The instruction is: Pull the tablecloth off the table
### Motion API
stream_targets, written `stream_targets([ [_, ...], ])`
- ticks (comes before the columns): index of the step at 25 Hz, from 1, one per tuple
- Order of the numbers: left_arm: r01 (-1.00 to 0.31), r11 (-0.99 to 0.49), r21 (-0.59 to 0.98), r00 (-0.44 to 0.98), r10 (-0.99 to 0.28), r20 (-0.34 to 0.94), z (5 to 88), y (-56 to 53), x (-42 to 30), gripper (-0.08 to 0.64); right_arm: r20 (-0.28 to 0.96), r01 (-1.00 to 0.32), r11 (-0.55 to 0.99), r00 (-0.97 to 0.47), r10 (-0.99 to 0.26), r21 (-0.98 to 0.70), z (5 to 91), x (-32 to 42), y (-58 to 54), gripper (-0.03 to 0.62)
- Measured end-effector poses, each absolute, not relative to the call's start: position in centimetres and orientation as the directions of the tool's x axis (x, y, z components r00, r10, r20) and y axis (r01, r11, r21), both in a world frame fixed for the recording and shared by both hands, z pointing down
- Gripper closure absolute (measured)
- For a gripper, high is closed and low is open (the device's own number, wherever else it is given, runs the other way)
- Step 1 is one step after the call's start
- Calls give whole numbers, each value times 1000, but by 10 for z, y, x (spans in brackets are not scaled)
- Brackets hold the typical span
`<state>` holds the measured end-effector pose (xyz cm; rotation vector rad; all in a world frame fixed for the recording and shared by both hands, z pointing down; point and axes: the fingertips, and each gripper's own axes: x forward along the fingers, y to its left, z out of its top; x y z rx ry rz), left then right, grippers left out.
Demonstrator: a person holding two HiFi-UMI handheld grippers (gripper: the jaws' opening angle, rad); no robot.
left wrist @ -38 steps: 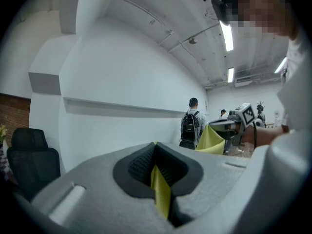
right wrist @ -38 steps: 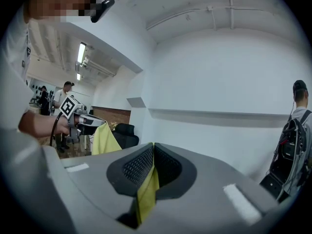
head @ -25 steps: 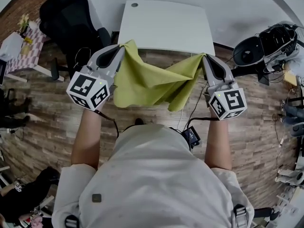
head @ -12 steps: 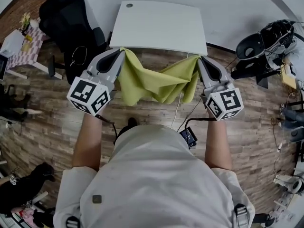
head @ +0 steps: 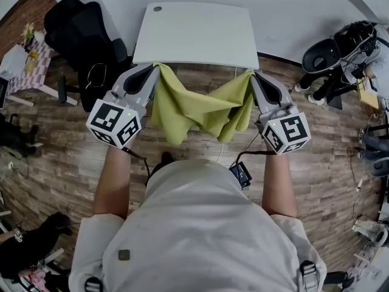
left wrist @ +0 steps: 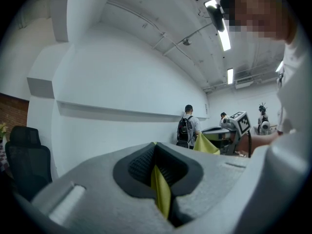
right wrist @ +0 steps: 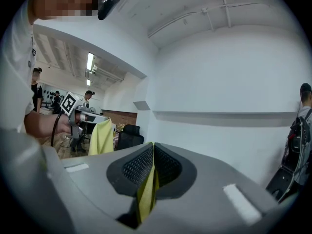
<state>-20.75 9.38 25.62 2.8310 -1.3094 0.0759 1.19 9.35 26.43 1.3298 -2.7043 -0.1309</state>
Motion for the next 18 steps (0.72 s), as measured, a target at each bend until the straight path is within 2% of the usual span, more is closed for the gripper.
stream_targets([
  [8, -751, -661, 1, 659, -749, 58, 255, 84, -205, 558, 78, -791, 596, -591, -803, 134, 260, 17, 87, 576],
  [18, -732, -681, 2, 680, -731, 53, 253, 68, -239, 557, 79, -802, 581, -576, -814, 140, 258, -21, 74, 575],
])
